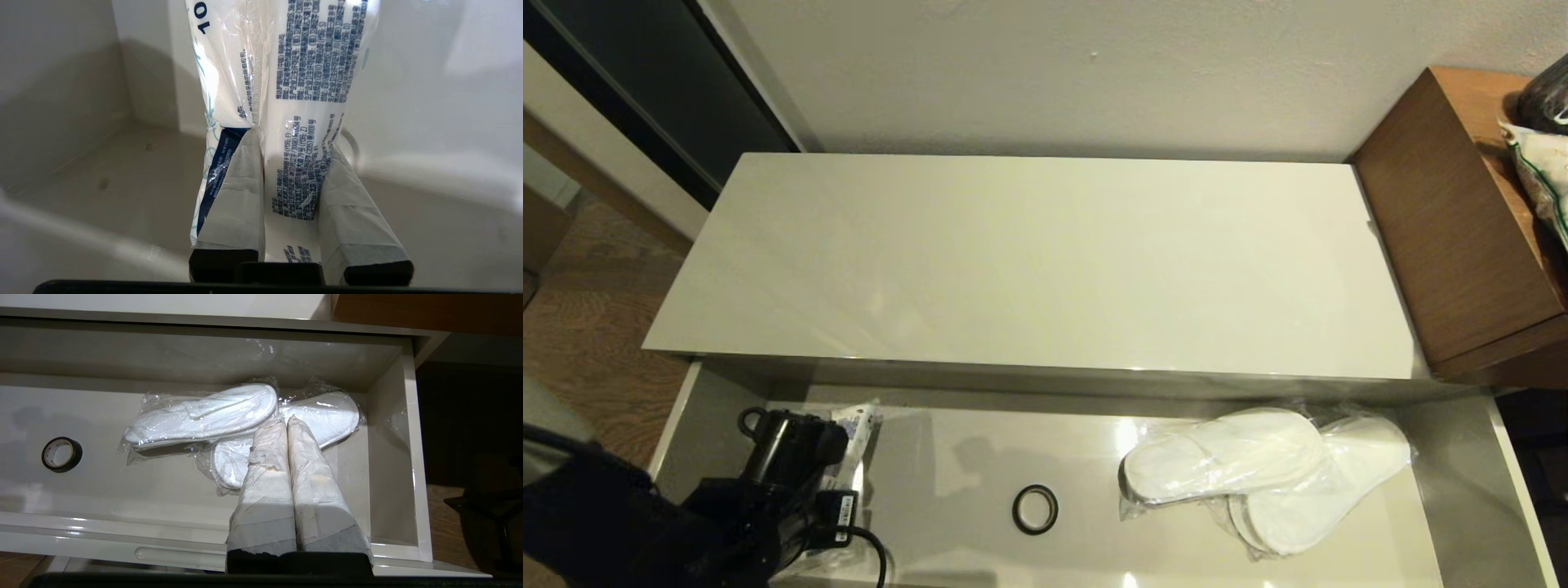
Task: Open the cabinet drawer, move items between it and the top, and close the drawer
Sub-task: Put the tissue in the drawer
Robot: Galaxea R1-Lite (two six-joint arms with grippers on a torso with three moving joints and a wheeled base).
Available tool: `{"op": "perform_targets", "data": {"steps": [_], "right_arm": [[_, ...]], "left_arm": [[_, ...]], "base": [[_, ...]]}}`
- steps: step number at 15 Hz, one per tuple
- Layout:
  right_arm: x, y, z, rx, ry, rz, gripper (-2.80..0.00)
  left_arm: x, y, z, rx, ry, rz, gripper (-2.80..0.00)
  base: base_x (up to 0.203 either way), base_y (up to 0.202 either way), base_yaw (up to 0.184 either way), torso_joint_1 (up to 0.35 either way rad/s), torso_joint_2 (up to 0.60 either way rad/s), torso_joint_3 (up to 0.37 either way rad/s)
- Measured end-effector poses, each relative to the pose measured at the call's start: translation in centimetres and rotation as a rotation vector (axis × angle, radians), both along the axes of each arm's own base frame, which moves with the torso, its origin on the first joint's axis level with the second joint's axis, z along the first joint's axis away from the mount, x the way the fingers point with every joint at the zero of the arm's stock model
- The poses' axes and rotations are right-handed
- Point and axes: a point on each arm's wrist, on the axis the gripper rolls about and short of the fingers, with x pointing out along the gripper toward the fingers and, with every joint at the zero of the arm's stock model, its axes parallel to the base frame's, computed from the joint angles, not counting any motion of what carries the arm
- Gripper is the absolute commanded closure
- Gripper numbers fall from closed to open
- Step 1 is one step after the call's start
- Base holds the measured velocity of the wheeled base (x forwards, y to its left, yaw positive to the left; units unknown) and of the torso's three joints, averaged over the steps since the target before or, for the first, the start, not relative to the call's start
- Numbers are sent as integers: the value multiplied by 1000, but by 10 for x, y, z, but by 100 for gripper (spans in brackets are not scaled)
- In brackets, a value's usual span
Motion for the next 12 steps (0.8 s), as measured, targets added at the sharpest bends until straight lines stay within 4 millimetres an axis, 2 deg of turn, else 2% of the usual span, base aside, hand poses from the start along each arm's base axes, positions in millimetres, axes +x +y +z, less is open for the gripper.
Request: {"op": "perform_targets", "data": {"steps": [1, 2, 6, 10, 11, 12], "right_arm": [[0, 0, 0, 0, 0, 0, 0], [0, 0, 0, 0, 0, 0, 0], [0, 0, 0, 0, 0, 0, 0], [0, 0, 0, 0, 0, 0, 0], [0, 0, 0, 0, 0, 0, 0], [0, 0, 0, 0, 0, 0, 0]], "left_arm": [[-6, -2, 4, 4, 12, -12, -20], [-10, -3, 6, 3, 10, -21, -280], [-15, -3, 4, 1, 13, -29, -280], [-5, -8, 8, -22, -15, 0, -280], [-6, -7, 13, -22, -28, 4, 0], [-11, -6, 20, -22, -36, 6, 0]], "base": [[0, 0, 0, 0, 0, 0], [0, 0, 0, 0, 0, 0], [0, 0, 0, 0, 0, 0], [0, 0, 0, 0, 0, 0], [0, 0, 0, 0, 0, 0], [0, 0, 0, 0, 0, 0]]}}
